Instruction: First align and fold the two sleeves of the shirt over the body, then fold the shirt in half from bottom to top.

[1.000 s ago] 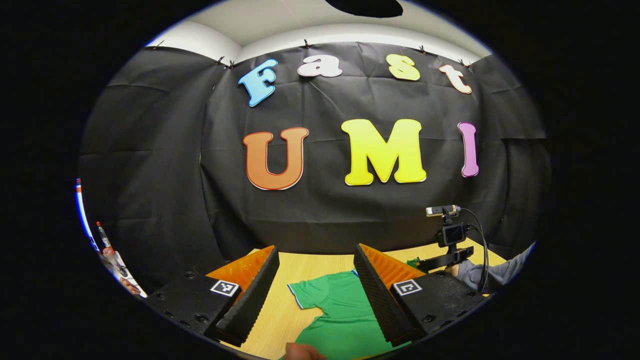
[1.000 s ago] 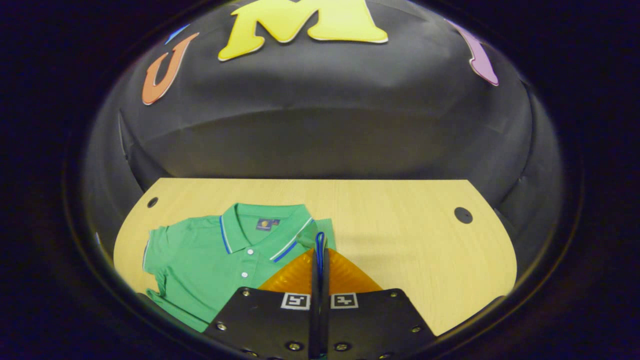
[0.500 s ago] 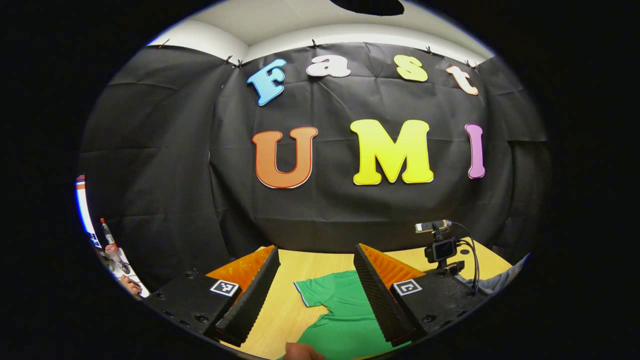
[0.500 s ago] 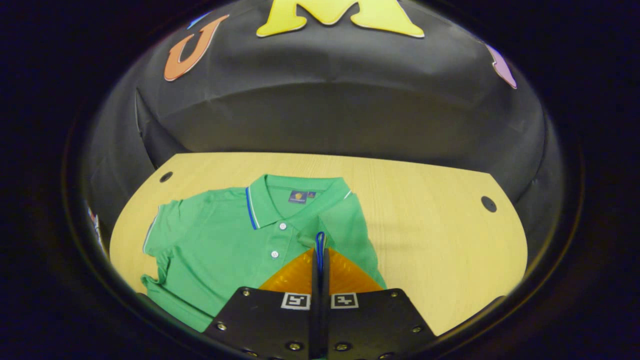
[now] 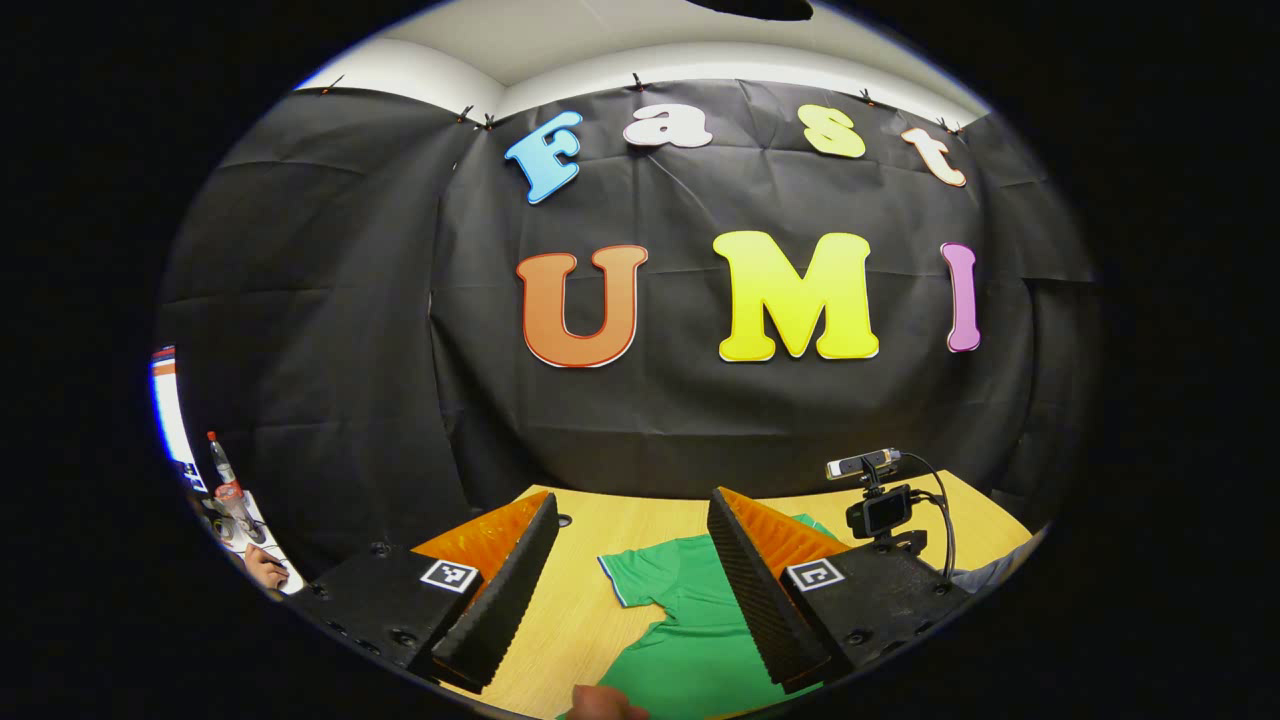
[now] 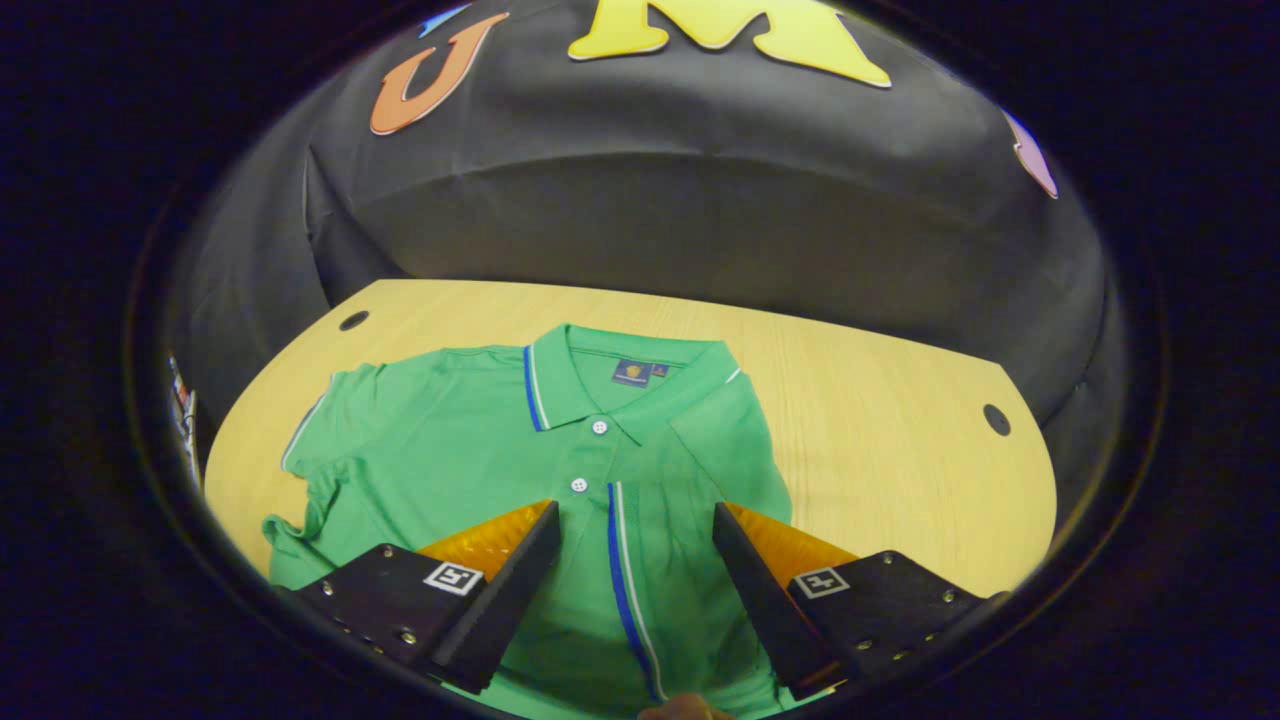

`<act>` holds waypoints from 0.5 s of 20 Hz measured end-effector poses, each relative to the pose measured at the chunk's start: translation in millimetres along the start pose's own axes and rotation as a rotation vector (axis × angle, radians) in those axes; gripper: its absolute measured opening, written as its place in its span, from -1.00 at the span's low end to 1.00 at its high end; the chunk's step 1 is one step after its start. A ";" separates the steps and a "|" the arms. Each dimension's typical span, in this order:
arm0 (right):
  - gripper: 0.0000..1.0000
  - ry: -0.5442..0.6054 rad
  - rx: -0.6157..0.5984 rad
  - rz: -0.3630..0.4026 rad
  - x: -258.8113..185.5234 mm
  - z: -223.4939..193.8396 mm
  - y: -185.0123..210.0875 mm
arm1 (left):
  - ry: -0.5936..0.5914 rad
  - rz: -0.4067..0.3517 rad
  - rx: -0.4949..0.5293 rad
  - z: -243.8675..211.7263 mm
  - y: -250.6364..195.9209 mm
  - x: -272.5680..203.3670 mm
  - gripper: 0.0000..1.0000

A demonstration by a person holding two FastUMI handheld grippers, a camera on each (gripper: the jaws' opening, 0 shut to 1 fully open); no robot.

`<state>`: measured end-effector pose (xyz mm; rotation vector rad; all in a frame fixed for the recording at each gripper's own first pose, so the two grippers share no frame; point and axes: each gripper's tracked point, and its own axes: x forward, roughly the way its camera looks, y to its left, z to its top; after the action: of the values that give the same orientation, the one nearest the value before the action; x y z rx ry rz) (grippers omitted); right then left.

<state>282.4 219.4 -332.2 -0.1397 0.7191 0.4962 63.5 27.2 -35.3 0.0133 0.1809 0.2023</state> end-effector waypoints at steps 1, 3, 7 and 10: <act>0.93 -0.017 -0.008 -0.015 -4.4 5.6 -6.4 | 0.006 -0.003 -0.001 -4.2 -0.8 3.1 0.92; 0.93 -0.072 -0.006 -0.031 -16.0 25.2 -15.0 | 0.021 -0.010 0.001 -14.1 1.1 13.9 0.92; 0.92 -0.198 -0.035 -0.068 -52.2 71.8 -34.9 | 0.072 -0.027 -0.031 -43.8 0.6 44.4 0.92; 0.92 -0.324 -0.062 -0.074 -101.8 111.6 -46.9 | 0.105 -0.013 -0.052 -62.8 3.1 71.5 0.93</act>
<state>306.1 171.2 -183.4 -0.1398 0.3809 0.4572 120.4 44.3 -109.6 -0.0506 0.2802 0.1949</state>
